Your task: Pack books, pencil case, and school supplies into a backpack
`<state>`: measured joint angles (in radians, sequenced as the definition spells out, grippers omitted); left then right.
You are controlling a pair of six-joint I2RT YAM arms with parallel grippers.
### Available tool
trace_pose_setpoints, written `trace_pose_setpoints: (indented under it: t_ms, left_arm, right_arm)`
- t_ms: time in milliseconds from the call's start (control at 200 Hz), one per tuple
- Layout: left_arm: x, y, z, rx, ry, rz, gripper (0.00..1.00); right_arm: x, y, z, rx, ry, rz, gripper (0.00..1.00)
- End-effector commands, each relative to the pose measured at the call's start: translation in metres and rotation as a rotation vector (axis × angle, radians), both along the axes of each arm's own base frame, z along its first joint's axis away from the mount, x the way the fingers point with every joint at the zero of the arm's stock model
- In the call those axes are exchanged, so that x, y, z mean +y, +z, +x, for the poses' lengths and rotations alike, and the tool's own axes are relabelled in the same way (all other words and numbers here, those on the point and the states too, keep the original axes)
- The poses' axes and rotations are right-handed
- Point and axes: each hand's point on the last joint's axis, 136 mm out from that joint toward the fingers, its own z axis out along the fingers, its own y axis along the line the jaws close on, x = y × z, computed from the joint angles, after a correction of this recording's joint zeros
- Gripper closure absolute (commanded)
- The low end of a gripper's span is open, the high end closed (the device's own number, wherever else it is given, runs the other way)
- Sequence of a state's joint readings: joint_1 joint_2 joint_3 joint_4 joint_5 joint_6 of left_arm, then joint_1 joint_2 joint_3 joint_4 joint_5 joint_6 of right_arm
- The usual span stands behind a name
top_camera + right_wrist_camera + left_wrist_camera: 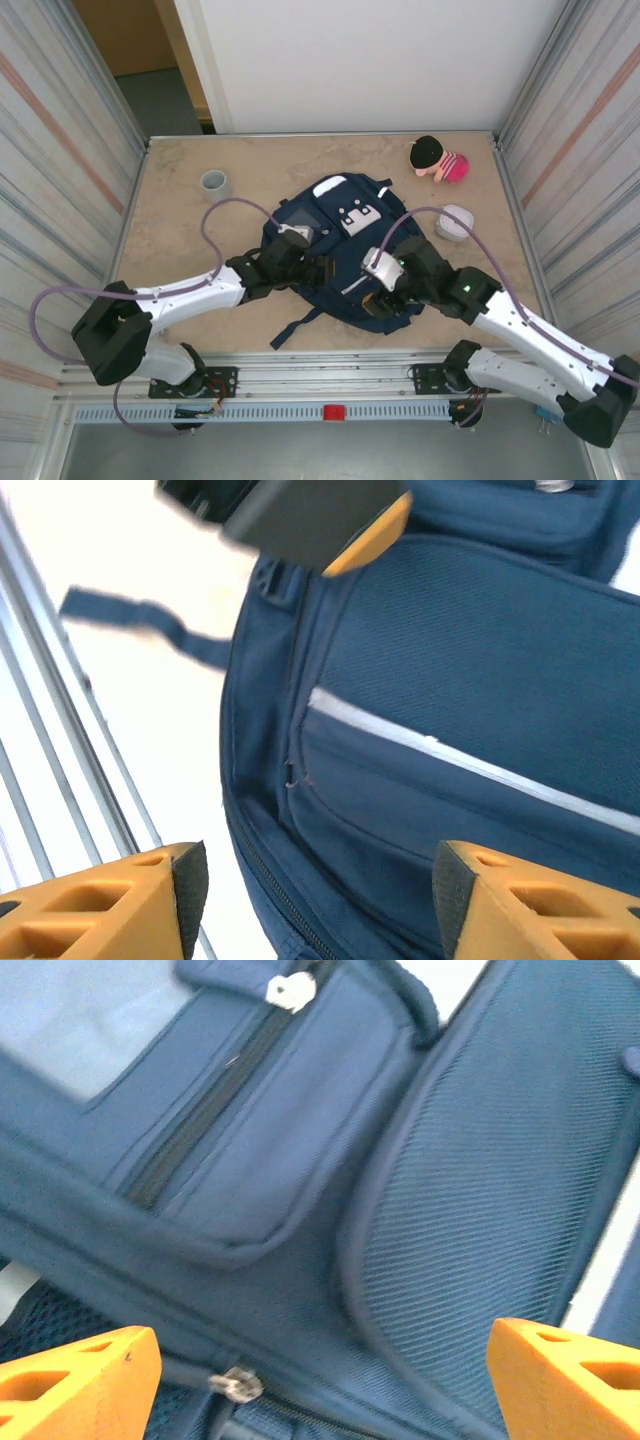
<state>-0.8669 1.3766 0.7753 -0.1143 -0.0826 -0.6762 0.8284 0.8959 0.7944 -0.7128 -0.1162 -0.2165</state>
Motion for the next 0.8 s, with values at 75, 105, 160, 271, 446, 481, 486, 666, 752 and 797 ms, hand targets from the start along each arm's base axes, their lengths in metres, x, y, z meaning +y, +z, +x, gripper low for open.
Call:
trace_pose_setpoints:
  t_ms: [75, 105, 160, 271, 446, 481, 486, 666, 752, 797]
  left_arm:
    - [0.015, -0.011, 0.003, 0.053, 0.026, -0.091, 0.15]
    - [0.018, -0.013, 0.004, 0.053, 0.017, -0.094, 0.15]
    - [0.021, -0.013, 0.007, 0.041, -0.006, -0.098, 0.15]
    - [0.023, -0.013, 0.011, 0.026, -0.086, -0.102, 0.14]
    - [0.017, -0.015, 0.003, 0.018, -0.244, -0.095, 0.15]
    - [0.015, -0.017, 0.001, 0.021, -0.275, -0.090, 0.15]
    - [0.015, -0.017, 0.001, 0.022, -0.279, -0.088, 0.15]
    - [0.007, -0.033, -0.005, 0.069, -0.373, -0.062, 0.16]
    - [0.004, -0.041, -0.007, 0.093, -0.393, -0.058, 0.19]
    - [0.001, -0.041, -0.007, 0.094, -0.409, -0.067, 0.20]
  right_arm:
    - [-0.012, -0.026, -0.017, -0.026, 0.271, -0.240, 0.38]
    - [-0.011, -0.027, -0.021, -0.014, 0.298, -0.241, 0.38]
    - [-0.009, -0.036, -0.027, 0.025, 0.338, -0.261, 0.39]
    - [-0.005, -0.044, -0.035, 0.062, 0.388, -0.260, 0.39]
    - [-0.013, -0.058, -0.032, 0.057, 0.411, -0.329, 0.38]
    - [-0.016, -0.061, -0.031, 0.054, 0.415, -0.350, 0.38]
    - [-0.016, -0.062, -0.031, 0.055, 0.415, -0.353, 0.38]
    - [-0.021, -0.074, -0.024, 0.058, 0.417, -0.422, 0.38]
    - [-0.021, -0.077, -0.017, 0.052, 0.384, -0.445, 0.39]
    - [-0.022, -0.079, -0.013, 0.047, 0.367, -0.458, 0.39]
